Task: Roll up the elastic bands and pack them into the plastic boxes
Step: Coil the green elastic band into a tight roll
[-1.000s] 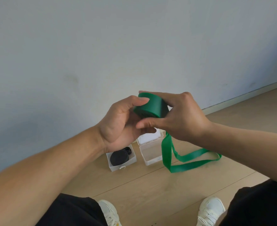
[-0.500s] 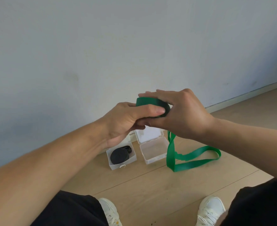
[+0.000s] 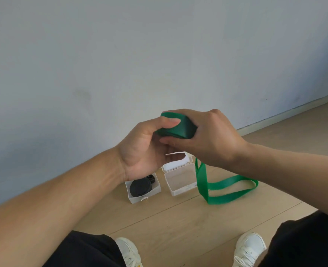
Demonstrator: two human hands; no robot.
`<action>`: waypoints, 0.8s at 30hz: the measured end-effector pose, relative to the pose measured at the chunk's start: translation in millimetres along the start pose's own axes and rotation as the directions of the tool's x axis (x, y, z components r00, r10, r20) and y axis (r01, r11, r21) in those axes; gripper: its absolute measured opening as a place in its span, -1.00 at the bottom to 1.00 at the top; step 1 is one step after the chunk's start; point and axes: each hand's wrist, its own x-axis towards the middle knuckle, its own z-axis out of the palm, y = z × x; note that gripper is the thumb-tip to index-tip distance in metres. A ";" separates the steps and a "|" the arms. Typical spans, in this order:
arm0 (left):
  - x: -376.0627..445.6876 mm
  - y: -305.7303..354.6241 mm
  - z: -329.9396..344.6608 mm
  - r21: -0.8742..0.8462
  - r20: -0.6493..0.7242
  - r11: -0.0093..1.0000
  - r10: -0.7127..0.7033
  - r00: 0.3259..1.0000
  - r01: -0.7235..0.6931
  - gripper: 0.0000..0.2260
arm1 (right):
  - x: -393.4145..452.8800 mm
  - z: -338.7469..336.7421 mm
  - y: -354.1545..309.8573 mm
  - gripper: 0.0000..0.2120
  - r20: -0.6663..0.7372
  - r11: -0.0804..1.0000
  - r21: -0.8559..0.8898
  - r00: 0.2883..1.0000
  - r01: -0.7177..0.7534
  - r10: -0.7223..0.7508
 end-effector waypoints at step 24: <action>-6.1 0.0 -4.6 0.249 -0.054 0.968 0.031 0.998 -0.016 -0.60 | -3.0 -6.8 -0.3 -0.64 0.074 0.974 0.222 0.995 0.043 -0.061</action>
